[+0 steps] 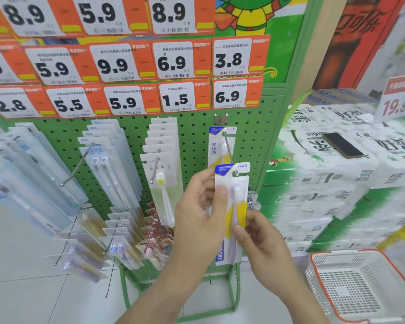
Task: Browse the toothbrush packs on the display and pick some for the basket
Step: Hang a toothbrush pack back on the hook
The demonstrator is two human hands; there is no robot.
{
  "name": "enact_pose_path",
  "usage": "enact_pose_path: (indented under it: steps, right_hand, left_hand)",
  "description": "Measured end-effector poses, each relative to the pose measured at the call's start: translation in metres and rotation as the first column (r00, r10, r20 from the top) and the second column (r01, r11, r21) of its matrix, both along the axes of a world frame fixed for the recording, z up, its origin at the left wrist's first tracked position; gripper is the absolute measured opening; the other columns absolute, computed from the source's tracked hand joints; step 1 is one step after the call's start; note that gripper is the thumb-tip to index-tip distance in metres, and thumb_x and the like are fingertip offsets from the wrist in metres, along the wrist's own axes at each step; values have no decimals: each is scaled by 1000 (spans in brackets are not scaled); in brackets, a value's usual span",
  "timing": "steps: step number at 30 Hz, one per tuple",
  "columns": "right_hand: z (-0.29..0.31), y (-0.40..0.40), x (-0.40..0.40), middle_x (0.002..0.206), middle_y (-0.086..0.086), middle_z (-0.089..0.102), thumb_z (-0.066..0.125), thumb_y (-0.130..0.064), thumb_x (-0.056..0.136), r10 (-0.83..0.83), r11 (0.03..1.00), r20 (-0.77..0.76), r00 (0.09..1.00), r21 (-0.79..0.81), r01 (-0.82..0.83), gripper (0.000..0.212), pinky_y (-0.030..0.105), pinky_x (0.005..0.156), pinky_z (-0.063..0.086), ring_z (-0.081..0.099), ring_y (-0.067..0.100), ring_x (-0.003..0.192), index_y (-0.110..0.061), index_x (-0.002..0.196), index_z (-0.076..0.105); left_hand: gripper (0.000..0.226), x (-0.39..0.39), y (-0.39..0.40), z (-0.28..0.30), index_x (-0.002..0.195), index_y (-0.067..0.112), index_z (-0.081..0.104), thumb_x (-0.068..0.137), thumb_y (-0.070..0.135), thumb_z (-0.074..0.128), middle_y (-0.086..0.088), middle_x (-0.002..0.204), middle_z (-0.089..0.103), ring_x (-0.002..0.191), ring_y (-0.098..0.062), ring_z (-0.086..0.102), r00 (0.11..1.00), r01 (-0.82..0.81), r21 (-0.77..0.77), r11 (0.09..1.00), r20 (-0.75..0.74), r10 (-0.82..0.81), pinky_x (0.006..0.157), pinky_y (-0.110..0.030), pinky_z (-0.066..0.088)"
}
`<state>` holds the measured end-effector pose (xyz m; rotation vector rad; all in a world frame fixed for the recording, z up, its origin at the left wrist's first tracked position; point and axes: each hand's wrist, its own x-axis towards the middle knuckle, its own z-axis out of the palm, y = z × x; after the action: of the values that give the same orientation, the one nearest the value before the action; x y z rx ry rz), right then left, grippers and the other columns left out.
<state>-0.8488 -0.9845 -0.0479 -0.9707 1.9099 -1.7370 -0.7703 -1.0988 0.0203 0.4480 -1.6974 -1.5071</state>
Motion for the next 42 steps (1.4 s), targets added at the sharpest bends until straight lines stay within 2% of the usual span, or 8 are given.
enact_pose_path:
  steps: [4,9,11,14,18,23,30,42]
  right_hand:
    - [10,0,-8,100,-17,75,61,-24,98,20,994,-73,997,109,-12,11,25,83,54,71,6,93,-23,108,66]
    - [44,9,-58,109,-21,73,64,-15,99,293,871,-154,944,451,-197,24,38,93,56,70,8,100,-33,115,68]
    - [67,5,-82,107,-21,74,65,-17,98,198,911,-219,955,402,-97,24,36,96,56,70,2,100,-37,112,68]
    - [97,-13,-103,94,-17,75,70,-20,96,-76,983,-329,941,135,126,17,21,87,51,68,-2,91,-37,101,70]
    - [126,-44,-112,97,-18,73,71,-19,95,-145,989,-400,905,-35,143,16,7,76,45,66,-5,87,-27,110,70]
    - [133,-72,-117,95,-20,72,70,-24,96,-23,996,-501,865,60,61,10,8,80,46,66,-7,89,-30,104,72]
    - [122,-87,-127,92,-14,70,75,-19,91,-63,989,-537,841,76,123,15,9,74,47,66,4,81,-28,102,71]
    - [129,-94,-126,82,-15,72,77,-16,89,25,994,-558,829,100,37,13,7,65,43,58,-8,65,-29,90,75]
  left_hand:
    - [22,-8,-7,4,104,29,67,98,8,62,8,94,76,90,-12,71,999,-35,-5,999,-25,35,81,-24,55]
    - [26,-13,-14,7,99,33,66,97,7,63,14,90,74,84,-5,68,998,-66,-54,996,-6,66,77,-14,51]
    - [27,-15,-14,7,98,34,65,98,7,63,17,91,73,85,-4,68,997,-71,-65,995,6,71,78,-13,50]
    - [25,-18,-14,6,99,34,65,98,9,63,17,92,74,88,-5,69,997,-77,-55,996,19,78,80,-14,51]
    - [23,-20,-14,5,100,33,65,98,10,62,15,94,75,90,-7,70,996,-85,-50,995,28,86,82,-17,53]
    - [24,-22,-15,5,100,35,64,98,11,62,15,94,74,90,-8,70,994,-99,-65,993,31,101,82,-18,53]
    - [25,-21,-16,6,97,37,63,98,12,62,15,92,73,89,-8,69,994,-89,-72,993,60,93,82,-16,53]
    - [23,-20,-20,11,95,35,64,98,12,63,16,91,71,86,-5,68,992,-86,-103,991,80,95,80,-15,52]
